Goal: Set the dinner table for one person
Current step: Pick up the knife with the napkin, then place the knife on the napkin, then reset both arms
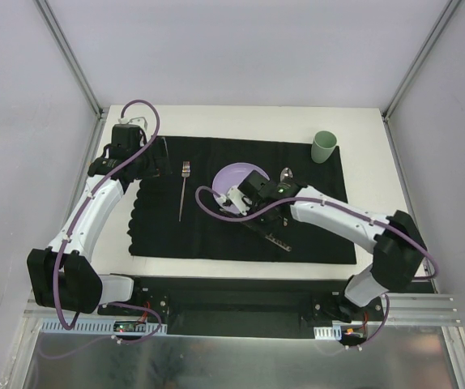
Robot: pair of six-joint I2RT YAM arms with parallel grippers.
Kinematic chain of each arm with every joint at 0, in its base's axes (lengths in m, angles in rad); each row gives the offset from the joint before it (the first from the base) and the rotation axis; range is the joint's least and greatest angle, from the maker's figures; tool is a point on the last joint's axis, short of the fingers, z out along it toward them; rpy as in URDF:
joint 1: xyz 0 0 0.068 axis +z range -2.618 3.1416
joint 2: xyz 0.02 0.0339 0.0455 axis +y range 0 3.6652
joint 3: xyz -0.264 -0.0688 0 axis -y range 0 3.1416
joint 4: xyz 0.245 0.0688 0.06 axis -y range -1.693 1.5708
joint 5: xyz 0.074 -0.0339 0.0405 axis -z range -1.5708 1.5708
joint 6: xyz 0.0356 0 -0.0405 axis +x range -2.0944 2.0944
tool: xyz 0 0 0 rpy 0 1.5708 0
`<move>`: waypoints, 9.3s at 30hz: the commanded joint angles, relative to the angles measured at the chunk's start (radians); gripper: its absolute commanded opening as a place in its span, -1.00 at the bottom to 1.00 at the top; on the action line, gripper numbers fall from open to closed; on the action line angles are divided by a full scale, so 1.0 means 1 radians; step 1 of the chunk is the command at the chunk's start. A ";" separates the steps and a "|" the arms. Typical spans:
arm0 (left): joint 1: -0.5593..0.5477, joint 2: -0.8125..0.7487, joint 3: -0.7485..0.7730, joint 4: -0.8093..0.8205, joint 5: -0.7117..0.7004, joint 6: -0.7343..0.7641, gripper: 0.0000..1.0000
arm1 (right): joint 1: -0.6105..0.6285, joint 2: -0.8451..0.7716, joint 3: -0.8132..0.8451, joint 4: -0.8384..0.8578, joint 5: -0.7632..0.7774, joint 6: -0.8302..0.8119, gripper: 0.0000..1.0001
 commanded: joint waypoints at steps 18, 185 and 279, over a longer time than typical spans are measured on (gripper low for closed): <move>0.011 -0.036 -0.017 -0.003 0.047 -0.006 0.98 | -0.061 0.170 0.222 0.021 0.685 0.784 -0.99; 0.048 0.018 -0.006 -0.003 0.073 0.038 0.99 | -0.674 0.213 -0.101 0.288 0.357 0.738 -0.98; 0.045 -1.051 -0.362 -0.192 0.034 -0.161 0.99 | -0.639 -1.335 -0.263 -0.274 0.272 0.624 0.93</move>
